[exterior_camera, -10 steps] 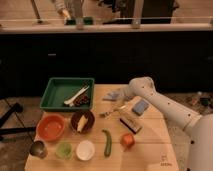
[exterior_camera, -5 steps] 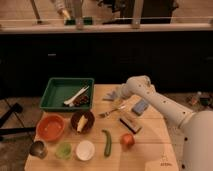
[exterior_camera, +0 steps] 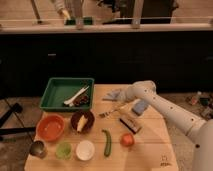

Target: Place towel in paper cup

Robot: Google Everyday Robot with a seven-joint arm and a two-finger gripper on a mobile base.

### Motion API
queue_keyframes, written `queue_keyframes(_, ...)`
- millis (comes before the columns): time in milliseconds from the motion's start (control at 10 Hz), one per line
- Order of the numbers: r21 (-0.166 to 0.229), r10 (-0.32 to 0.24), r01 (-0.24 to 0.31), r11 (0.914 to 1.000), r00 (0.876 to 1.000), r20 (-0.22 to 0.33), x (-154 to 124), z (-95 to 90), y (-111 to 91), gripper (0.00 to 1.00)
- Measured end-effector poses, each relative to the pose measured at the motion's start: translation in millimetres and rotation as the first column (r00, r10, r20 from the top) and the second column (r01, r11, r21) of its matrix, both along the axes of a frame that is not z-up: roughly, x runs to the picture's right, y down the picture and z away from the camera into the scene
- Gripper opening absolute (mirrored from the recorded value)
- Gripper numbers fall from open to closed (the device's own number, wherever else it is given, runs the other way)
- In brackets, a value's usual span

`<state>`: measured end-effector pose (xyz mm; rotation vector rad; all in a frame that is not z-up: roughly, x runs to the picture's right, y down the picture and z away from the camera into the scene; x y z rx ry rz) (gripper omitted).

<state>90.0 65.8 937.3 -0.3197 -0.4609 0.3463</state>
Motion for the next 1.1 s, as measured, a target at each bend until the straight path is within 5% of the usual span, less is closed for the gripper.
queue_keyframes(700, 0.026, 0.054, -0.055, 0.9981, 0.997, 0.050, 2.5, 22.0, -16.8, 0.80)
queue_keyframes(1100, 0.007, 0.051, -0.051, 0.9987, 0.997, 0.057, -2.4, 40.0, -24.8, 0.80)
